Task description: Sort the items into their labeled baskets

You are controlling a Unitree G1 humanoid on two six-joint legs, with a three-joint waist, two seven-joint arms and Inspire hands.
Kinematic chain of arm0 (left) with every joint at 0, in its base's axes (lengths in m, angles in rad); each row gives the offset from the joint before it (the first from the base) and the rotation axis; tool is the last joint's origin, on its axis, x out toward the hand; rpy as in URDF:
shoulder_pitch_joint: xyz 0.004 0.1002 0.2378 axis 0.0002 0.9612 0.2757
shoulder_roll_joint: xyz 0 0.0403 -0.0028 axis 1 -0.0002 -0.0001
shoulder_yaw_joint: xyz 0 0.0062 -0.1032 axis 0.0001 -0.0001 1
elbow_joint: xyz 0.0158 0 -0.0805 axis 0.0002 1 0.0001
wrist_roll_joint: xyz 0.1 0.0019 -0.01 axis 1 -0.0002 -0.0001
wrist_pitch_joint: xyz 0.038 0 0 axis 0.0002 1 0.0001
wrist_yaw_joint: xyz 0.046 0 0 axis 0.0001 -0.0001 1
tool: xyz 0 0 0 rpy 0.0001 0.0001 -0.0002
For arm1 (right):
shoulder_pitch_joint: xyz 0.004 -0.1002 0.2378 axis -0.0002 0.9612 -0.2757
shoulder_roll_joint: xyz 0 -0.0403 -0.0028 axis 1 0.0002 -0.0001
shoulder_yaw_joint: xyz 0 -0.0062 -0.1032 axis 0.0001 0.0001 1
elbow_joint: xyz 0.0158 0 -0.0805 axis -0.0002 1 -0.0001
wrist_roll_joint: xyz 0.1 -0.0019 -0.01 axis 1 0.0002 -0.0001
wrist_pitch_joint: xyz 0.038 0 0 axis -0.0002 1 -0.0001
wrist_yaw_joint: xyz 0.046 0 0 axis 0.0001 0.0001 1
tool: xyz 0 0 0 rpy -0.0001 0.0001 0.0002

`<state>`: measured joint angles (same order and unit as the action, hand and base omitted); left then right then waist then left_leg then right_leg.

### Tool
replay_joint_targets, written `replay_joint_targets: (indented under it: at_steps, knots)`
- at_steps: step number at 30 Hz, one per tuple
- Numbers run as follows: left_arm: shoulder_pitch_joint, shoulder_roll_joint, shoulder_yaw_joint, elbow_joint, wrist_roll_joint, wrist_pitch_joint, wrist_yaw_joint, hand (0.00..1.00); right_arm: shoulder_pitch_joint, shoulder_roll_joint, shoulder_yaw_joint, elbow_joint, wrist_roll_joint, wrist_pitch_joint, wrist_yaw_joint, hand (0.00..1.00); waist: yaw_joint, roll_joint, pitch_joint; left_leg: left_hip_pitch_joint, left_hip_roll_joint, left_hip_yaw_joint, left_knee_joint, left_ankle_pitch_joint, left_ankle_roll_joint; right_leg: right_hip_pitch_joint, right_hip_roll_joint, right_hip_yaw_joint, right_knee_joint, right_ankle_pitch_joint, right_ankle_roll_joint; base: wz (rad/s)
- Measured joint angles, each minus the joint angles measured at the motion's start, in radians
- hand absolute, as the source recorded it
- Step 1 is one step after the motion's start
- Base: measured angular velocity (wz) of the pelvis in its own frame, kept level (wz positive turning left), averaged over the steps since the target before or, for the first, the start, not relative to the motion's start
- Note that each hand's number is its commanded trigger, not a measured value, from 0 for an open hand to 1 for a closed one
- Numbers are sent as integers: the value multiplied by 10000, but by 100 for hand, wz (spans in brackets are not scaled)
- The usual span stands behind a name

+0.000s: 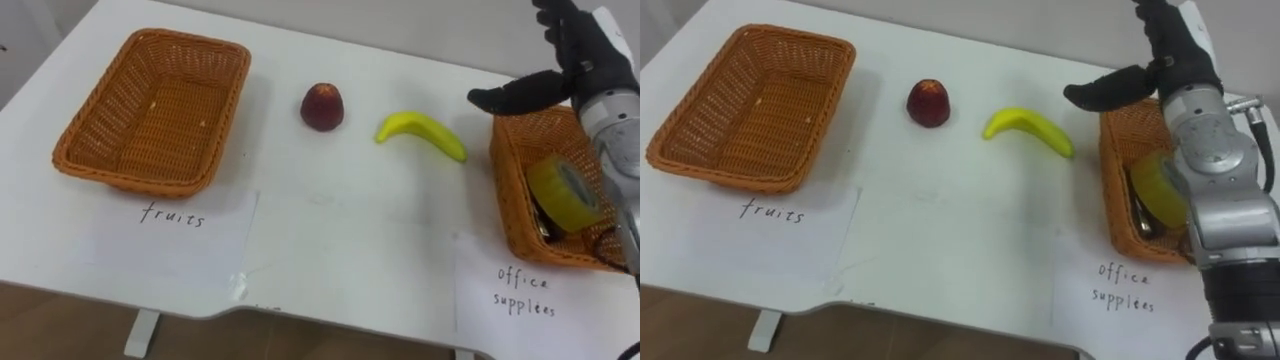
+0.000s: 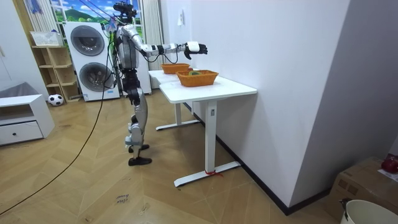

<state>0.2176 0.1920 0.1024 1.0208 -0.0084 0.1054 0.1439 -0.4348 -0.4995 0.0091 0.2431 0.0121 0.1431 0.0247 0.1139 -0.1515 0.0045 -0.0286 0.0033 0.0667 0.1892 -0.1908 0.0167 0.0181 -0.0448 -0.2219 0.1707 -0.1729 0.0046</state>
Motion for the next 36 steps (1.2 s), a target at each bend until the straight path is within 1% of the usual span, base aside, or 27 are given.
replay_joint_targets:
  at_steps: [3, 8, 12, 16, 19, 22, 24, 25, 29, 31, 32, 33, 36]
  knots:
    - [-89, -3, -155, 34, -26, 30, -52, 0, -194, 8, 348, 432, 41, 6, 26, 0, 48, 18, 14, -42, 0, 0, 11, 0, 0, -53, -11, -42, -6, 0, 0, 1]
    - [-310, 29, -395, 300, -57, 79, -156, 0, -271, 29, 488, 775, -89, 7, 122, 0, 77, 69, 31, -460, -4, -8, 154, 8, 6, -406, -20, -38, 10, 3, -5, 1]
    - [-452, 84, -518, 616, -686, 57, -255, 0, -813, 35, 650, 1491, -272, 8, 83, 0, 64, 124, 65, -565, -12, -127, 153, 10, 5, -525, -16, -14, 12, 4, -7, 0]
    - [-512, 147, -659, 638, -688, 22, -279, 0, -1232, 34, 889, 1515, -662, -21, 7, 0, 64, 123, 65, -665, 0, -138, 146, 19, -7, -650, 4, -14, 5, 15, -24, 0]
    - [-553, 169, -660, 644, -691, -47, -320, 0, -1422, 34, 900, 1512, -665, -59, 8, 0, 86, 114, 66, -669, 3, -138, 96, 21, -9, -685, 8, -9, 4, 15, -24, 0]
    - [-567, 246, -707, 637, -688, -70, -414, 0, -1429, 5, 1010, 1515, -824, -150, 7, 0, 89, 62, 86, -668, 3, -160, 85, 21, -9, -682, 10, -13, 0, 15, -24, 0]
    - [-570, 271, -709, 637, -685, -159, -435, 0, -1428, -38, 1319, 1545, -892, -162, 14, 0, 116, 9, 116, -668, 4, -172, 83, 20, -9, -685, 10, -11, -6, 15, -24, 0]
    - [-575, 280, -709, 633, -674, -216, -456, 0, -1428, -39, 1451, 1597, -941, -173, 16, 0, 130, -12, 128, -682, -3, -245, 82, 20, -9, -685, 10, -31, -8, 15, -24, 0]
    - [-615, 317, -731, 576, -711, -233, -476, 0, -1545, -68, 1924, 1854, -1034, -177, 94, 0, 218, -105, 151, -754, -1, -272, 86, 20, -10, -733, 15, -85, -8, 15, -24, 4]
    - [-637, 367, -942, 566, -779, -222, -449, 0, -1871, -193, 2578, 2246, -1052, -175, 220, 0, 263, -166, 135, -817, -2, -274, 123, 20, -10, -771, 14, -87, -6, 15, -24, 0]
    - [-666, 379, -989, 566, -779, -222, -438, 0, -1953, -222, 2681, 2319, -1052, -175, 234, 0, 283, -180, 136, -843, -3, -276, 138, 20, -10, -787, 13, -92, -7, 15, -24, 0]
    - [-697, 410, -1069, 562, -769, -222, -420, 0, -2175, -233, 2886, 2530, -1114, -173, 266, 0, 314, -210, 118, -901, -4, -276, 153, 20, -10, -848, 12, -93, 4, 15, -24, 0]
    - [-723, 503, -1068, 561, -765, -224, -420, 0, -2387, -283, 3032, 2679, -1396, -176, 339, 0, 348, -260, 87, -976, -8, -337, 180, 21, -11, -898, 10, -142, 4, 17, -28, 4]
